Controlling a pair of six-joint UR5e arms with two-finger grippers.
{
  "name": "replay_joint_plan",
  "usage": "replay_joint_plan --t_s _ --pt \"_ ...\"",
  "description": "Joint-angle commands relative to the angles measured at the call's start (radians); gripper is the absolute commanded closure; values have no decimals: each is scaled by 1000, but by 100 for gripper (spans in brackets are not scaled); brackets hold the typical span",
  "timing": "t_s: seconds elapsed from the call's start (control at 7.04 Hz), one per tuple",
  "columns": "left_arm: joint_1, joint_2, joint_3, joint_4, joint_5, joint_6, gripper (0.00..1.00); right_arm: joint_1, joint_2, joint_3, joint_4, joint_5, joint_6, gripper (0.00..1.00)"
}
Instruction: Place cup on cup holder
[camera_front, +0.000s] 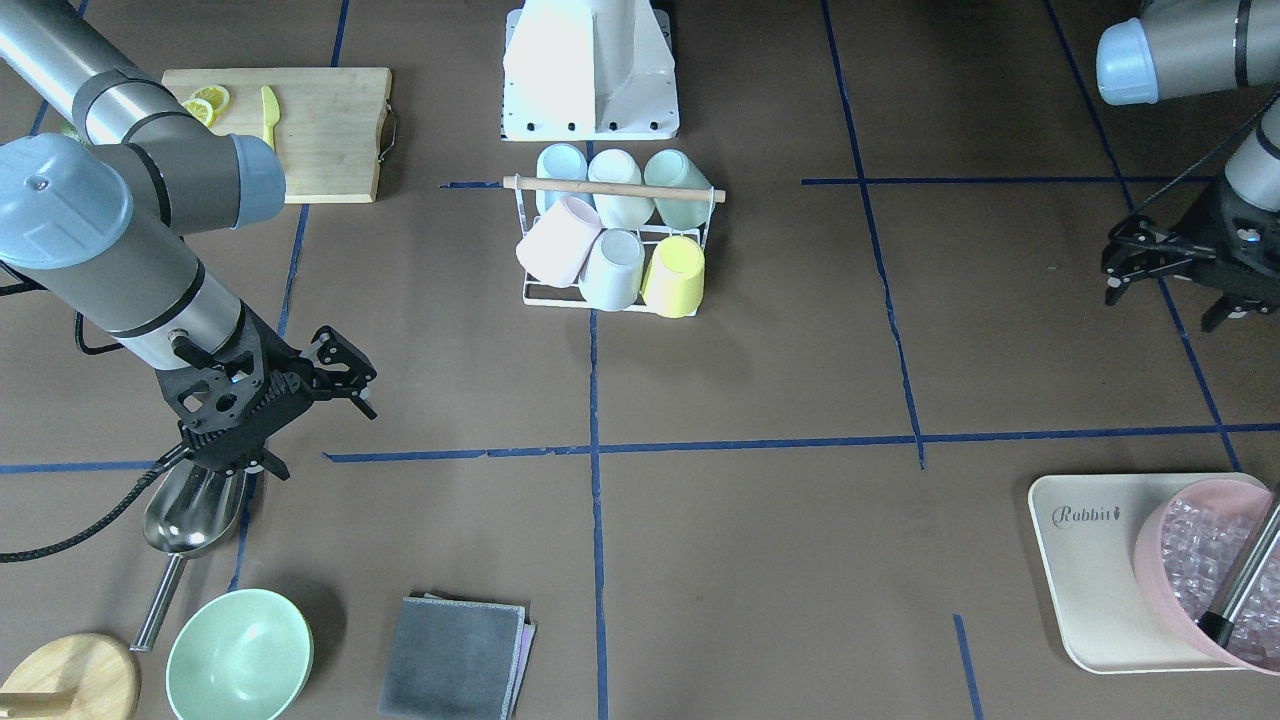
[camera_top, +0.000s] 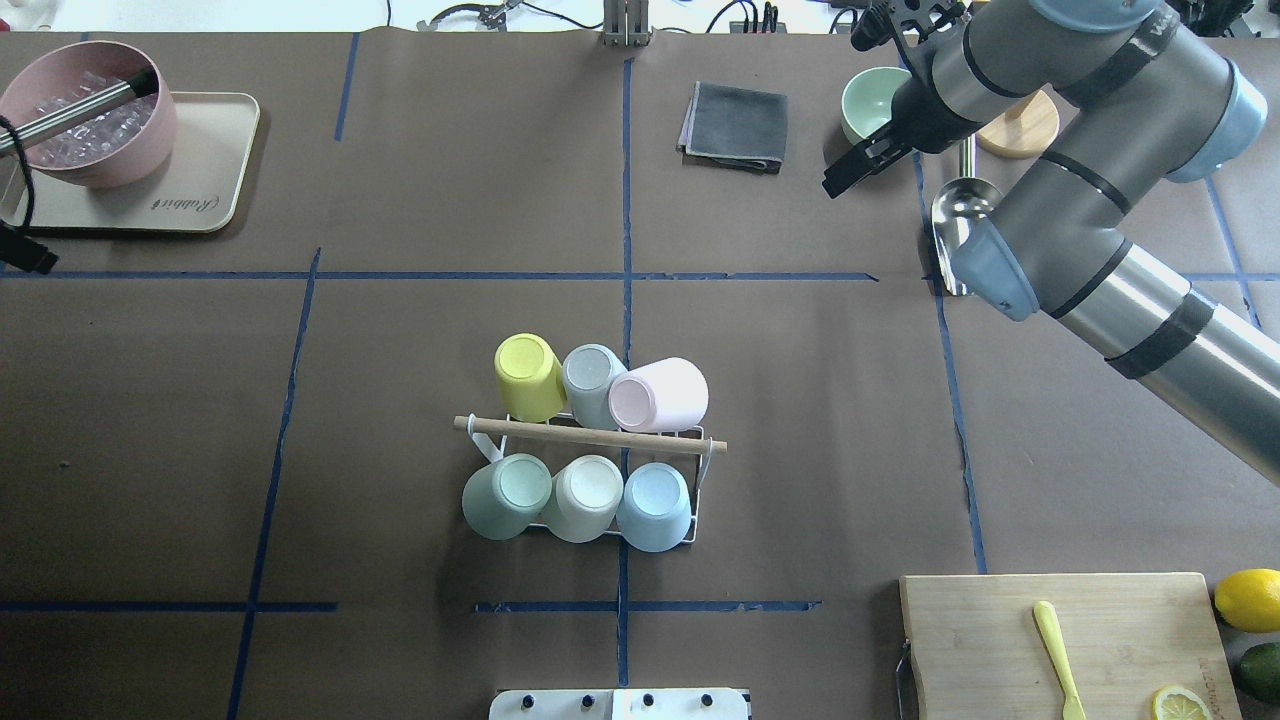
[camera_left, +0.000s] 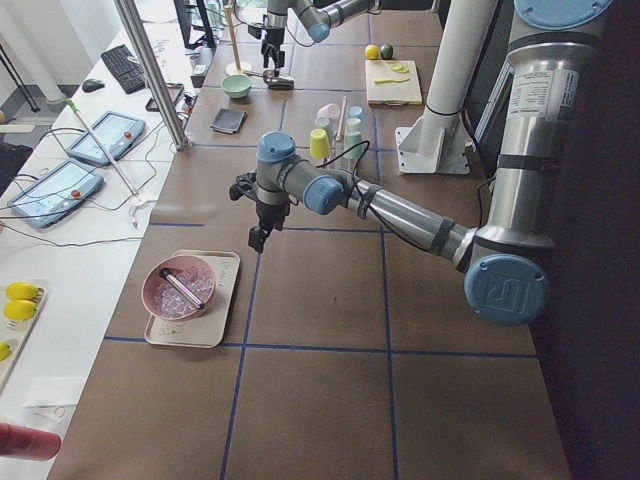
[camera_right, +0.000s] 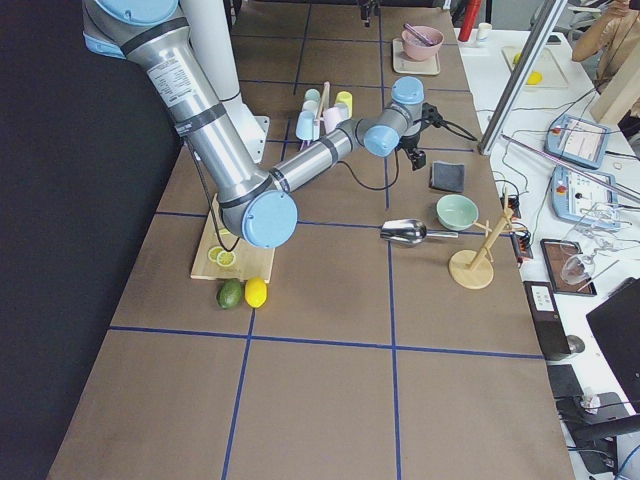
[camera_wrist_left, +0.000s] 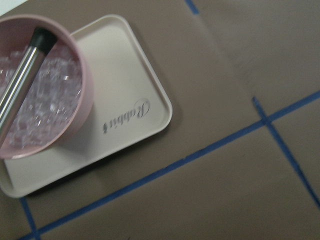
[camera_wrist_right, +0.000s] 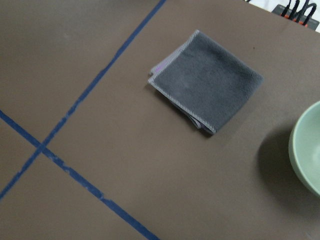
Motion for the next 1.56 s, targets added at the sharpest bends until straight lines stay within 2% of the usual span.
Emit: replay_joint_plan --t_s 0.0,0.28,0.43,0.71,0.99,1.14,1.42 --pt "-170 32 135 7 -176 23 0 46 -3 7 -223 96 -65 0" --pt "-296 36 184 52 -194 16 0 113 -12 9 -452 136 -285 0" --pt "-329 35 184 156 -201 11 0 150 -18 9 -515 153 -295 0" --pt "-387 36 175 236 -201 16 0 251 -68 9 -624 198 -297 0" --pt "-424 46 146 299 -203 55 0 308 -137 7 -645 195 -305 0" --pt "-429 90 129 301 -200 176 0 346 -182 4 -634 204 -306 0" --pt "-424 95 147 301 -192 204 0 402 -285 9 -629 198 -309 0"
